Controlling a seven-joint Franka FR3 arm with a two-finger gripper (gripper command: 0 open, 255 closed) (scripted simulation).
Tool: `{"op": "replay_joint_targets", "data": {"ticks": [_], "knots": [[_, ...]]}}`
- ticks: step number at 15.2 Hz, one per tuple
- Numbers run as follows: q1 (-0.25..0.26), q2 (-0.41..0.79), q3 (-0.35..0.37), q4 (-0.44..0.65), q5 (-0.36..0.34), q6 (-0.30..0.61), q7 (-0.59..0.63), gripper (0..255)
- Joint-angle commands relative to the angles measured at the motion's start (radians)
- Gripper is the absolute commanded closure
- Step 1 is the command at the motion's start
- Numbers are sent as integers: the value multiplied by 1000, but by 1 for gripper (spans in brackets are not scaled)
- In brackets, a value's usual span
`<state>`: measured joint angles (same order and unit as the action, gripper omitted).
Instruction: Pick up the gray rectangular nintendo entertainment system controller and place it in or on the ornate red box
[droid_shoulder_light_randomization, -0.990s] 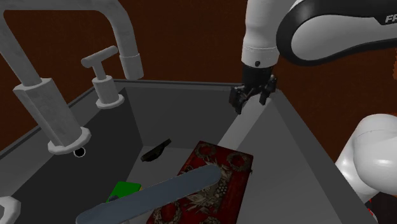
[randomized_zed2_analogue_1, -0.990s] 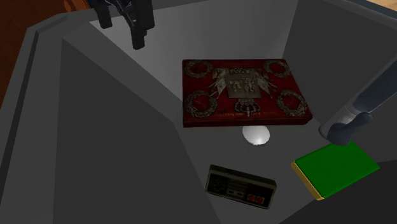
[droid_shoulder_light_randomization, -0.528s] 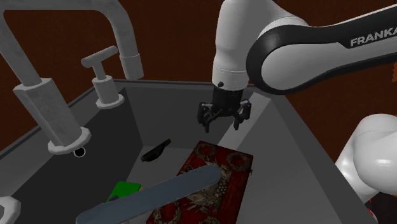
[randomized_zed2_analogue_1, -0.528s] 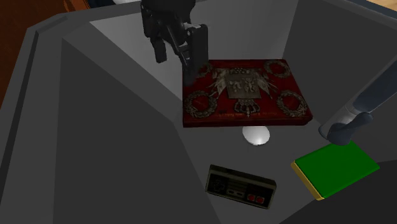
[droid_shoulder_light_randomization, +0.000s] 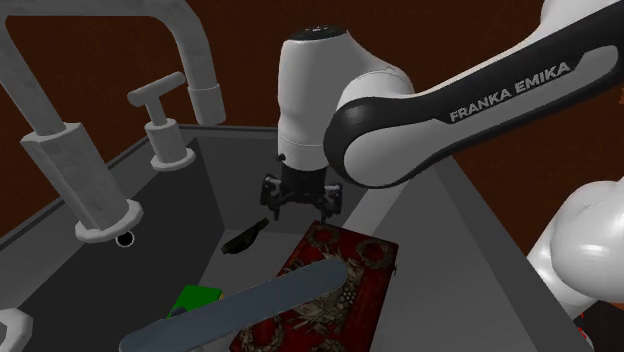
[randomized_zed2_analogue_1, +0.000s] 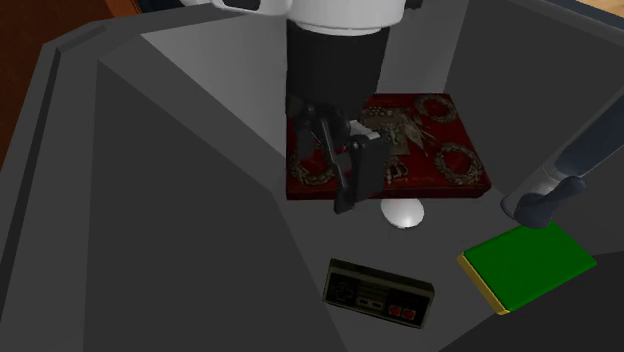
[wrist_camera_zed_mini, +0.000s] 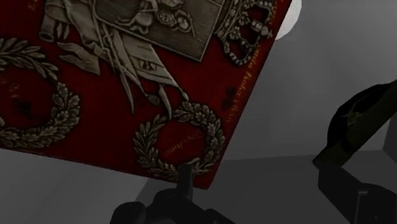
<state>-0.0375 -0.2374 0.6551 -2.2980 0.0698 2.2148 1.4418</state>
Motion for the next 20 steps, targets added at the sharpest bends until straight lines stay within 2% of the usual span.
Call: {"op": "replay_joint_targets", "data": {"ticks": [1,4,7,8,15,20], "knots": [[-33,89,47,72,-73,21,130,0],[-56,233,95,174,-220,44,330,0],[-27,381,91,292,-377,36,523,0],[-15,405,83,314,-401,32,553,0],[7,476,54,298,-475,96,600,0],[9,482,51,297,-481,101,604,0]]}}
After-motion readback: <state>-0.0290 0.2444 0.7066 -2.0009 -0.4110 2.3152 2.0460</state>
